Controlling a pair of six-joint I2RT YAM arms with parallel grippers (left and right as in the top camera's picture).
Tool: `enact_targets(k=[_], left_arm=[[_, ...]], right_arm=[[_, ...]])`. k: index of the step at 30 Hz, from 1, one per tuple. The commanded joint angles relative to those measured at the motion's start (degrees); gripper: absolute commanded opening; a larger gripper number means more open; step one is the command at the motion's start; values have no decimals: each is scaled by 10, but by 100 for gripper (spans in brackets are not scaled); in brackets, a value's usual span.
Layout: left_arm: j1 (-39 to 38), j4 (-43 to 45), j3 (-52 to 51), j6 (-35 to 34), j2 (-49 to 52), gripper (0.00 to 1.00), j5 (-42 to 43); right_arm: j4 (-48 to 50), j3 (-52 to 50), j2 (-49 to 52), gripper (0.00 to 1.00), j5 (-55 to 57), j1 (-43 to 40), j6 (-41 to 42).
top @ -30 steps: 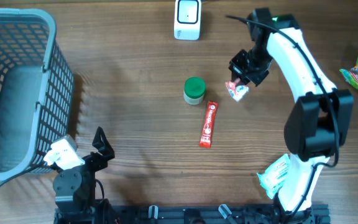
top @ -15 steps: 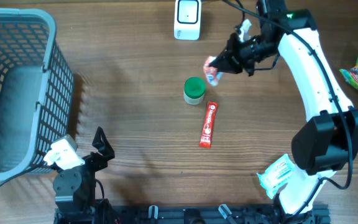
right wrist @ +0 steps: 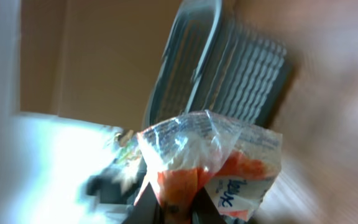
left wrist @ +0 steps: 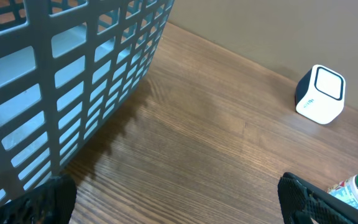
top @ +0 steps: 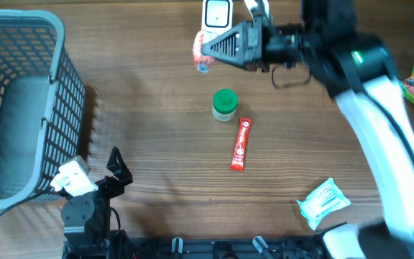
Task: Scan the item barcode
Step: 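Hold the candy box up to the barcode scanner, right gripper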
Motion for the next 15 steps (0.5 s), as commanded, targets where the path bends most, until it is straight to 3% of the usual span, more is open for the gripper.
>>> enact_targets(k=[1,4,6,8,13,15], left_arm=[[3,2,-2,-3,-4,100,5],[3,2,-2,-3,-4,100,5],[3,2,-2,-3,-4,100,5],[3,2,-2,-3,-4,100,5],[3,2,-2,-3,-4,100,5],[3,2,-2,-3,-4,100,5]], right_arm=[[-8,10,-66,4,467,69,-8],[-14,2,-50,4,739,114,-7],[-14,-11,-13,5,837,118,-7],[7,-11,45,4,861,118,-30],[285,-11,225,4,838,118,-337],[365,-11,273,4,839,117,-358]])
